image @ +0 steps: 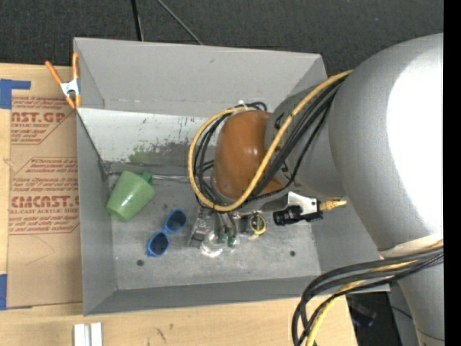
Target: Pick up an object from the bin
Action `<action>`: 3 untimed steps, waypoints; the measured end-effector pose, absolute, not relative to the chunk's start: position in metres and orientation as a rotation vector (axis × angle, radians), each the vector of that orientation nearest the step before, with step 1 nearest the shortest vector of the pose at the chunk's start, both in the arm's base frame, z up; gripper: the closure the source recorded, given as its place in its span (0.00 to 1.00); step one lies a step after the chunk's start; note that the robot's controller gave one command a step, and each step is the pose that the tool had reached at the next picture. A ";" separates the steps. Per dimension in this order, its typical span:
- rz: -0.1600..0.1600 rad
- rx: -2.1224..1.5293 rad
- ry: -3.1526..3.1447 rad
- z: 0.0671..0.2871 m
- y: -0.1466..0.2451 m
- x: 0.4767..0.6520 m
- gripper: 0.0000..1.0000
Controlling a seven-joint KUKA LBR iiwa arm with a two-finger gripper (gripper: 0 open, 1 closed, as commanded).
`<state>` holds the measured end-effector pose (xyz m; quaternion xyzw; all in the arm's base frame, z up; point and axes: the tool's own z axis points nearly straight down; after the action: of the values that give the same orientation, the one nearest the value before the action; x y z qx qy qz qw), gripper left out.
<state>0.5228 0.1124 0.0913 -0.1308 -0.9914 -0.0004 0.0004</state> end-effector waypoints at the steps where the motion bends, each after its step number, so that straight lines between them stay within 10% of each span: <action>1: -0.002 -0.411 -3.114 0.091 0.112 0.523 0.00; 2: -0.004 0.229 -3.134 0.069 0.183 0.514 0.00; 3: -0.001 0.223 -3.134 0.070 0.181 0.514 1.00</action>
Offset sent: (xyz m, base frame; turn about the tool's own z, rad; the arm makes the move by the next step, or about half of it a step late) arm 0.0000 0.0000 0.0000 0.0000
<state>0.5141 0.1810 0.0699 0.0708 -0.9975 -0.0004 0.0000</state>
